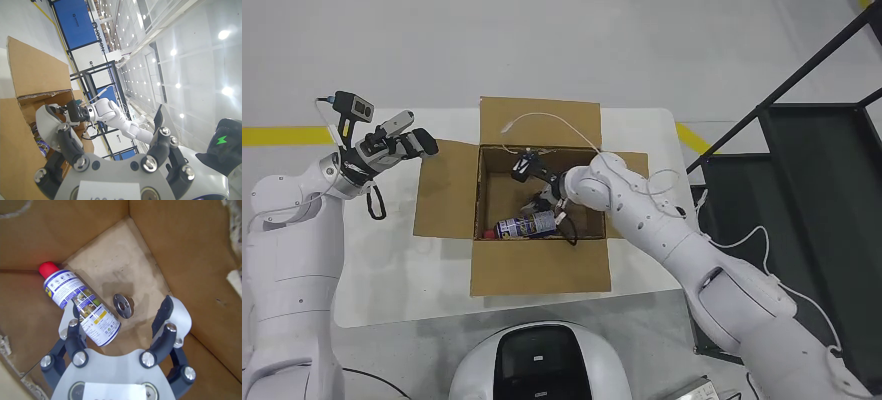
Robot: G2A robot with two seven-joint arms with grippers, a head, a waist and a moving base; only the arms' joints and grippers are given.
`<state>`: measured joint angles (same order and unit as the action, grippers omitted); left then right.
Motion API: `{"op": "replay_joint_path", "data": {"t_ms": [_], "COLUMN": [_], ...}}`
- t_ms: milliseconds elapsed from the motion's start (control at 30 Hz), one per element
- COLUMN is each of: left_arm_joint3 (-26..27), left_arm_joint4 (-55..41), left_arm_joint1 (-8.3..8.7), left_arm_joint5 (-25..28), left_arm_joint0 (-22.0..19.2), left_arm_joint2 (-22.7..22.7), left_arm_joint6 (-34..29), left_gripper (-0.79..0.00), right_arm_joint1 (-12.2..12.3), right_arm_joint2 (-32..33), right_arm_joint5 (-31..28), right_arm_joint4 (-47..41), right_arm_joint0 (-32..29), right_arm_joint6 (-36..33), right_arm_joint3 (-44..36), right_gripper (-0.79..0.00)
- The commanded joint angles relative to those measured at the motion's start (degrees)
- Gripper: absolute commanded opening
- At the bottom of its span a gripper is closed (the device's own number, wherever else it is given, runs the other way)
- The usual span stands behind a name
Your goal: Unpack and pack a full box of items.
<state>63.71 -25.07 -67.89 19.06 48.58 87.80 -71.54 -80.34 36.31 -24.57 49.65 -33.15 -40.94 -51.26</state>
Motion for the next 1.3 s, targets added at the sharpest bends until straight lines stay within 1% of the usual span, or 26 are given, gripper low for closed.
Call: {"op": "replay_joint_path", "data": {"t_ms": [0,67,200,233,333,433,467,567,667,733,800,933,1033,1167,1267], "left_arm_joint3": [0.0,0.0,0.0,0.0,0.0,0.0,0.0,0.0,0.0,0.0,0.0,0.0,0.0,0.0,0.0], "left_arm_joint4": [0.0,0.0,0.0,0.0,0.0,0.0,0.0,0.0,0.0,0.0,0.0,0.0,0.0,0.0,0.0], "left_arm_joint1": [0.0,0.0,0.0,0.0,0.0,0.0,0.0,0.0,0.0,0.0,0.0,0.0,0.0,0.0,0.0], "left_arm_joint5": [0.0,0.0,0.0,0.0,0.0,0.0,0.0,0.0,0.0,0.0,0.0,0.0,0.0,0.0,0.0], "left_arm_joint0": [0.0,0.0,0.0,0.0,0.0,0.0,0.0,0.0,0.0,0.0,0.0,0.0,0.0,0.0,0.0], "left_arm_joint2": [0.0,0.0,0.0,0.0,0.0,0.0,0.0,0.0,0.0,0.0,0.0,0.0,0.0,0.0,0.0], "left_arm_joint6": [0.0,0.0,0.0,0.0,0.0,0.0,0.0,0.0,0.0,0.0,0.0,0.0,0.0,0.0,0.0], "left_gripper": [0.0,0.0,0.0,0.0,0.0,0.0,0.0,0.0,0.0,0.0,0.0,0.0,0.0,0.0,0.0], "right_arm_joint1": [-0.89,-1.78,-3.44,-3.81,-4.86,-5.77,-6.03,-6.73,-7.3,-7.65,-7.92,-8.29,-8.54,-8.87,-9.17], "right_arm_joint2": [-1.07,-1.99,-3.29,-3.54,-4.25,-4.7,-4.77,-5.07,-5.29,-5.34,-5.34,-5.31,-5.28,-5.26,-5.27], "right_arm_joint5": [0.18,0.32,0.65,0.5,0.24,-0.53,-0.78,-1.61,-2.06,-2.26,-2.67,-4.03,-4.9,-5.57,-5.79], "right_arm_joint4": [0.24,0.23,0.05,-0.06,-0.05,-0.29,-0.41,-0.31,0.06,0.19,0.31,0.65,0.84,1.03,1.22], "right_arm_joint0": [0.77,1.48,2.64,2.9,3.75,4.49,4.71,5.32,5.95,6.32,6.74,7.29,7.54,7.53,7.56], "right_arm_joint6": [0.61,1.12,2.44,2.72,2.97,3.08,3.24,3.61,3.72,3.93,3.85,3.91,3.95,4.01,4.2], "right_arm_joint3": [2.68,4.99,9.12,10.05,12.59,14.74,15.42,17.11,18.8,19.77,20.77,22.51,23.28,24.4,24.95], "right_gripper": [-0.12,-0.157,-0.268,-0.277,-0.274,-0.289,-0.274,-0.271,-0.292,-0.274,-0.283,-0.277,-0.246,-0.265,-0.323]}}
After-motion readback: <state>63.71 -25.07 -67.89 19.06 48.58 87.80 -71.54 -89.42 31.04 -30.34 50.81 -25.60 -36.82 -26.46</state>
